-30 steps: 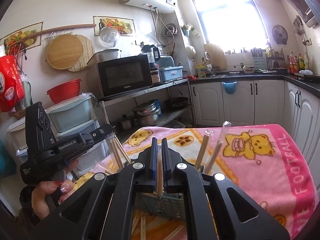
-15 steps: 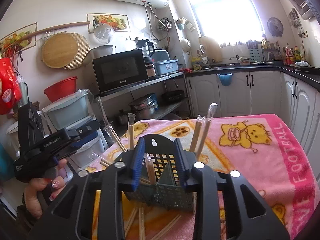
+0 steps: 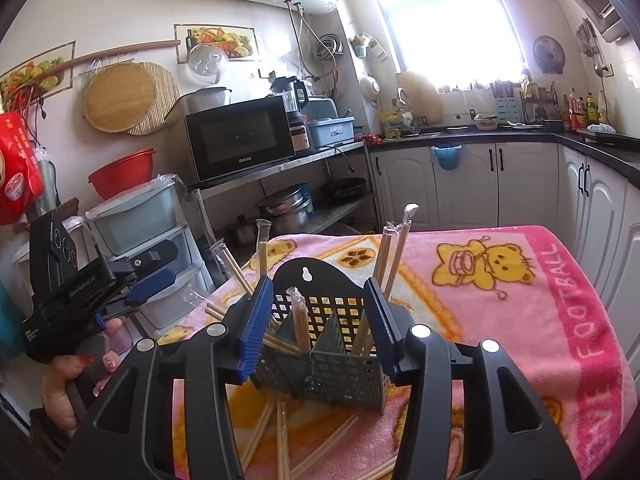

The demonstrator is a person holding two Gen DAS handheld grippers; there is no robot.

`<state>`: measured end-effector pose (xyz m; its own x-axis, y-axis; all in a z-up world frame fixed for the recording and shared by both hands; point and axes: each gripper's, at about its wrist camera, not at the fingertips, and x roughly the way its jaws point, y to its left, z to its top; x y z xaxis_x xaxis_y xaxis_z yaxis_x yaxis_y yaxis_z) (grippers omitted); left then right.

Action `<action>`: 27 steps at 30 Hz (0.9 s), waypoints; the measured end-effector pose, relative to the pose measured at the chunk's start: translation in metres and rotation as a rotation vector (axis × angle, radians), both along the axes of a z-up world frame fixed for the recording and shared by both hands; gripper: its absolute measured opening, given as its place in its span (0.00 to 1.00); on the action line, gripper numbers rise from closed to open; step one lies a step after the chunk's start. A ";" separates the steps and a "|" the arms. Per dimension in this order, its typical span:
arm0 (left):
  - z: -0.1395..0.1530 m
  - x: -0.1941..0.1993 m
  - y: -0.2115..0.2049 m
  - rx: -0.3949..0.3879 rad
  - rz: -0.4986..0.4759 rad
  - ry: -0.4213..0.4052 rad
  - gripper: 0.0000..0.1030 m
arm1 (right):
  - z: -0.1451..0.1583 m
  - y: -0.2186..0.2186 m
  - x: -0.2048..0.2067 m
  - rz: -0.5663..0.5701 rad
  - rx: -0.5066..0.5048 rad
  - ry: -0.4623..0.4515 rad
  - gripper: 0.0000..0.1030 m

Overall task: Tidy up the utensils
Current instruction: 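Withdraw both grippers from the basket toward the remaining chopsticks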

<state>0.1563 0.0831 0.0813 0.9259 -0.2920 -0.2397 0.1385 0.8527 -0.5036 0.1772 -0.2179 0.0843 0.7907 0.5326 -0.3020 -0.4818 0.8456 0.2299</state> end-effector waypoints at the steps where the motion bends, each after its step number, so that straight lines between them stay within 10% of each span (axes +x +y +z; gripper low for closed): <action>1: 0.000 -0.001 0.000 0.000 0.000 0.000 0.69 | 0.000 -0.001 -0.001 0.000 0.000 0.000 0.45; 27: -0.039 -0.021 -0.014 0.050 -0.036 0.134 0.85 | -0.029 -0.007 -0.016 0.001 -0.105 0.099 0.49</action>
